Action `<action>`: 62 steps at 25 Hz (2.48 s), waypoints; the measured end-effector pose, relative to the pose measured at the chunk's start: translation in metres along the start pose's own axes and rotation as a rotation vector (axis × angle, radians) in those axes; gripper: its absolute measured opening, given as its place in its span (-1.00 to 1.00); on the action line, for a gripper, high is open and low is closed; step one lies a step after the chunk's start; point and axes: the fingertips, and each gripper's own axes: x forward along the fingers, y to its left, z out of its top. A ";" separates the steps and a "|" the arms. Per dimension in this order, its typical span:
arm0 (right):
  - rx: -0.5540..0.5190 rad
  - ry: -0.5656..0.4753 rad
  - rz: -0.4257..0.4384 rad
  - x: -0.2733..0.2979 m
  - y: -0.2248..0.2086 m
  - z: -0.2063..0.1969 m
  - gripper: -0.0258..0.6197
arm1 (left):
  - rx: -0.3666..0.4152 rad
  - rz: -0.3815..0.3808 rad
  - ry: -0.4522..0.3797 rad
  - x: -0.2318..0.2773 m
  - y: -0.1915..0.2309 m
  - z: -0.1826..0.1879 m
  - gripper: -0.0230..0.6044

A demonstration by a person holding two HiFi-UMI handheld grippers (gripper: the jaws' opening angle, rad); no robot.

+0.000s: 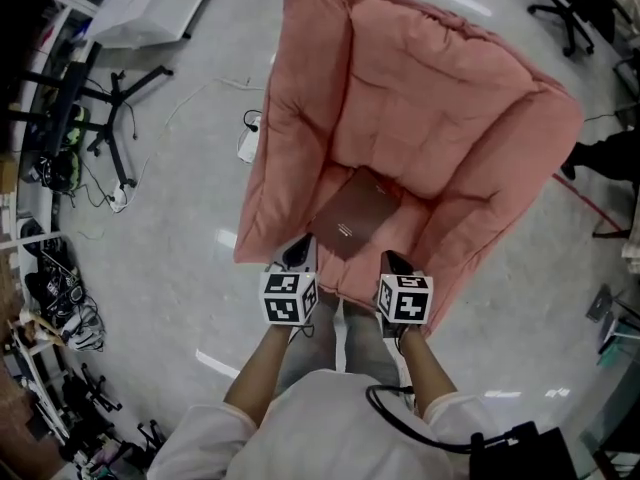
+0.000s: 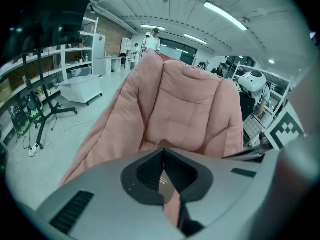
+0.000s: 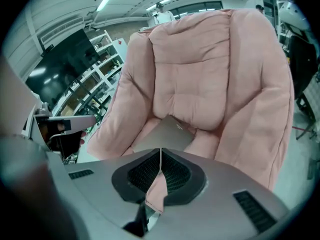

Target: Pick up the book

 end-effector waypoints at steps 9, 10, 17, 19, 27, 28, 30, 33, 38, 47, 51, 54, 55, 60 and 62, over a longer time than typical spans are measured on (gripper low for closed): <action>0.119 0.000 -0.020 0.034 -0.011 -0.016 -0.82 | 0.053 -0.090 0.066 0.061 -0.003 -0.027 -0.89; 0.119 0.005 -0.020 0.038 -0.013 -0.018 -0.82 | 0.065 -0.092 0.079 0.069 -0.003 -0.028 -0.89; 0.144 0.039 -0.006 0.065 -0.020 -0.029 -0.82 | 0.166 -0.147 0.184 0.119 -0.004 -0.039 -0.68; 0.156 0.048 -0.006 0.071 -0.022 -0.033 -0.82 | 0.176 -0.154 0.198 0.129 -0.002 -0.044 -0.60; 0.190 0.071 0.002 0.101 -0.032 -0.049 -0.82 | 0.214 -0.179 0.281 0.176 0.009 -0.074 -0.11; 0.194 0.073 0.005 0.103 -0.032 -0.050 -0.82 | 0.218 -0.175 0.287 0.182 0.011 -0.076 -0.07; 0.202 0.079 0.010 0.108 -0.033 -0.053 -0.82 | 0.220 -0.169 0.302 0.192 0.014 -0.081 -0.03; 0.215 0.092 0.018 0.115 -0.031 -0.057 -0.82 | 0.234 -0.158 0.324 0.206 0.022 -0.085 0.00; 0.238 0.110 0.040 0.123 -0.028 -0.063 -0.82 | 0.217 -0.172 0.400 0.226 0.027 -0.095 0.06; 0.266 0.114 0.073 0.134 -0.020 -0.063 -0.82 | 0.137 -0.276 0.515 0.246 0.033 -0.105 0.11; 0.276 0.108 0.068 0.137 -0.021 -0.063 -0.82 | 0.191 -0.348 0.542 0.243 0.023 -0.111 0.10; 0.291 0.096 0.057 0.138 -0.023 -0.062 -0.82 | 0.228 -0.362 0.526 0.238 0.017 -0.112 0.07; 0.296 0.093 0.052 0.137 -0.023 -0.061 -0.82 | 0.221 -0.365 0.522 0.235 0.016 -0.111 0.04; 0.309 0.072 0.027 0.132 -0.026 -0.055 -0.82 | 0.153 -0.429 0.542 0.218 0.009 -0.101 -0.33; 0.320 0.060 0.014 0.129 -0.029 -0.053 -0.82 | 0.221 -0.430 0.548 0.211 0.001 -0.103 -0.34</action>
